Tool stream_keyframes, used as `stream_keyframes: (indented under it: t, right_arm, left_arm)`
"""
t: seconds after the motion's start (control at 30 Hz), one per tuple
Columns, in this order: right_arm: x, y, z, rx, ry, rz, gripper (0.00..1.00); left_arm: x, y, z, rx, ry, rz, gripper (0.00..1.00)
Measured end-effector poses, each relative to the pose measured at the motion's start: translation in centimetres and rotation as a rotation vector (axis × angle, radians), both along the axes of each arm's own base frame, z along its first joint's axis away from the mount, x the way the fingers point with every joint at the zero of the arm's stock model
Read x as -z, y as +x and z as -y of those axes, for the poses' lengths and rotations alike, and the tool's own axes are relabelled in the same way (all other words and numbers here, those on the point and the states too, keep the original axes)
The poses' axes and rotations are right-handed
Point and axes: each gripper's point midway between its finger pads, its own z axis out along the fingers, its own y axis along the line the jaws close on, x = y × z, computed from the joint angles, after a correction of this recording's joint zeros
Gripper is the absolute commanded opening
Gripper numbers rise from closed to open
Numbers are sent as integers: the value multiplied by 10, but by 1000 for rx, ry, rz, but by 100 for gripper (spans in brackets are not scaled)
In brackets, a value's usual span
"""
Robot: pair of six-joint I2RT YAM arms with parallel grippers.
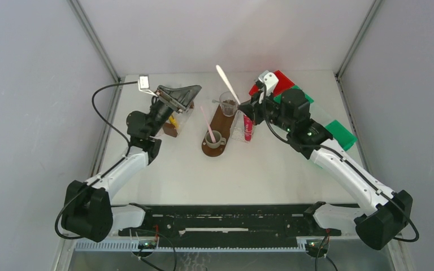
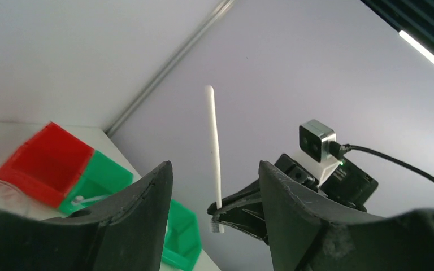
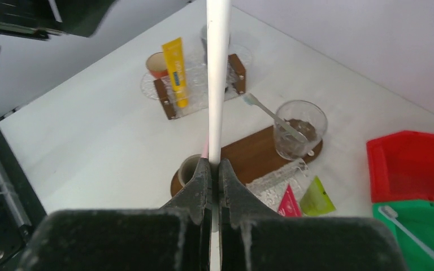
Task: Prepare toiletry sets of a toothbrush and toothpaste on the tray
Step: Pick up the toothbrush from the storage box.
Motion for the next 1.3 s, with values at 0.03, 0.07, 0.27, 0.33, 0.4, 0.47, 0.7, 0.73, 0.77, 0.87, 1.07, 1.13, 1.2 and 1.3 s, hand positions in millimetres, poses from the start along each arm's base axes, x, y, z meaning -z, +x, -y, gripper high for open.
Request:
stream_keyframes:
  t: [0.03,0.07,0.27,0.33,0.4,0.47,0.7,0.73,0.77,0.87,1.07,1.13,1.2,1.3]
  right_arm:
    - [-1,-2,-3,-17,-7,7,0]
    - [-4,-5,-6,-36,-10,16,0]
    - [-6,-18,-16,-122,-20,31,0]
    - [-6,-24,-17,-145,-18,35,0]
    - [-5,-34,-15,-169,-13,39,0]
    - [-4,-46,-13,-196,-5,43,0]
    - [7,-81,-8,-265,11,54,0]
    - [12,-87,-6,-273,10,50,0]
    - [17,-92,-4,-279,10,46,0]
    - [25,-102,0,-291,9,40,0]
    - [26,-116,4,-321,36,72,0]
    - [26,-118,6,-318,40,77,0]
    - [24,-119,9,-304,44,86,0]
    - [20,-119,17,-273,56,100,0]
  left_arm:
    - [0,-3,4,23,-6,-7,62]
    - [0,-7,8,39,-7,-8,62]
    - [0,-32,29,39,62,-38,65]
    - [-6,-43,35,18,84,-40,65]
    - [-11,-54,41,7,101,-41,65]
    - [-6,-60,43,-10,126,-64,64]
    - [42,-67,61,-27,269,-209,64]
    - [49,-69,64,-26,295,-230,63]
    - [55,-72,66,-24,317,-247,64]
    - [58,-79,72,-13,351,-261,64]
    - [54,-94,84,15,379,-248,58]
    - [57,-99,87,29,392,-252,55]
    - [59,-102,89,39,400,-256,55]
    - [59,-107,87,52,401,-252,56]
